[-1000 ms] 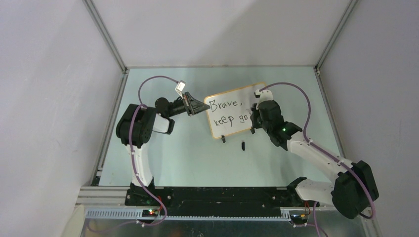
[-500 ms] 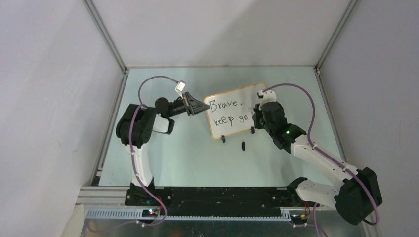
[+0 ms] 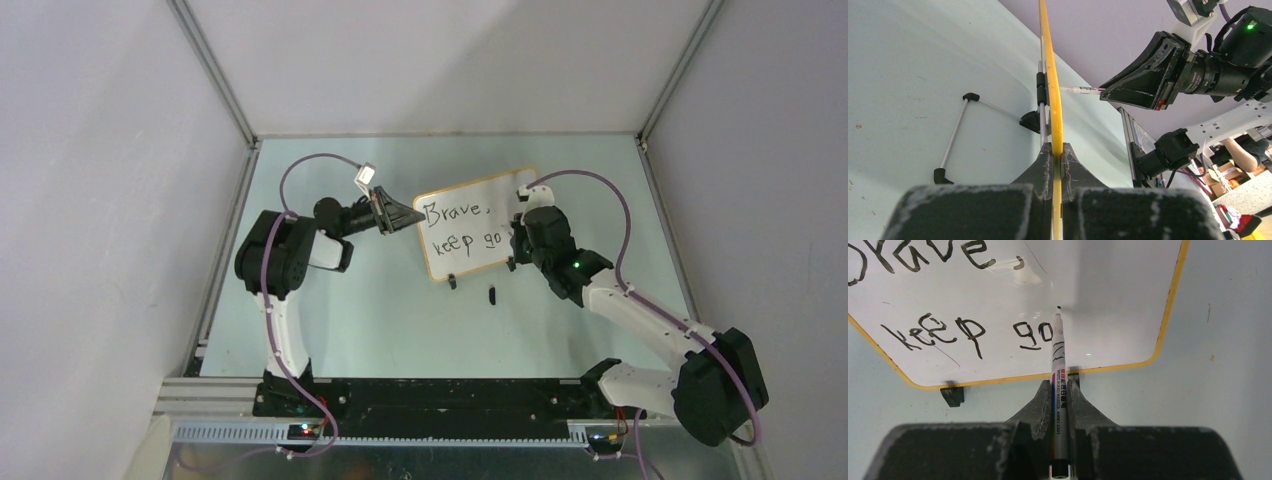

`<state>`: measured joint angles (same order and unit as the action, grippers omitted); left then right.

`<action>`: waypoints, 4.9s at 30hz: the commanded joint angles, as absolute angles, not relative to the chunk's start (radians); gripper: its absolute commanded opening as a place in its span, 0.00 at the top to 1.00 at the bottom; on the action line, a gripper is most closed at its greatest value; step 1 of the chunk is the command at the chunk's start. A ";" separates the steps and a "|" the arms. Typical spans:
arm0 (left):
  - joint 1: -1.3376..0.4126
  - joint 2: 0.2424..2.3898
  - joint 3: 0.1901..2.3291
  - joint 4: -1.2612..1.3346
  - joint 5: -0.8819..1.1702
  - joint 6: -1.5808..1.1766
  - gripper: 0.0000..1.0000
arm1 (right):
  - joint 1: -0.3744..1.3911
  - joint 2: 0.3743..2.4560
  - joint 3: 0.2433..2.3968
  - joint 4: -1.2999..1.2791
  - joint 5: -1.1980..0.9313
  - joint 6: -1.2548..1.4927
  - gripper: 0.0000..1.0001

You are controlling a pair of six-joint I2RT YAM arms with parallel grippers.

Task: Write a sentence on the whiteboard

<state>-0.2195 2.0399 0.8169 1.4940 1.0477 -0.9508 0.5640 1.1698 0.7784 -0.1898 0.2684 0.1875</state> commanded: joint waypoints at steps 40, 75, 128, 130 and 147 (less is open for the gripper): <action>-0.232 2.011 0.802 1.527 1.120 -0.928 1.00 | 0.554 1.213 0.795 -0.247 0.264 0.206 1.00; -0.232 2.011 0.801 1.526 1.122 -0.927 1.00 | 0.547 1.144 0.738 -0.140 0.315 0.203 1.00; -0.232 2.008 0.799 1.526 1.122 -0.927 1.00 | 0.541 1.198 0.752 -0.183 0.274 0.199 1.00; -0.232 2.009 0.800 1.526 1.122 -0.927 1.00 | 0.540 1.197 0.752 -0.171 0.278 0.194 1.00; -0.232 2.011 0.802 1.526 1.124 -0.928 1.00 | 0.529 1.207 0.783 -0.150 0.295 0.186 1.00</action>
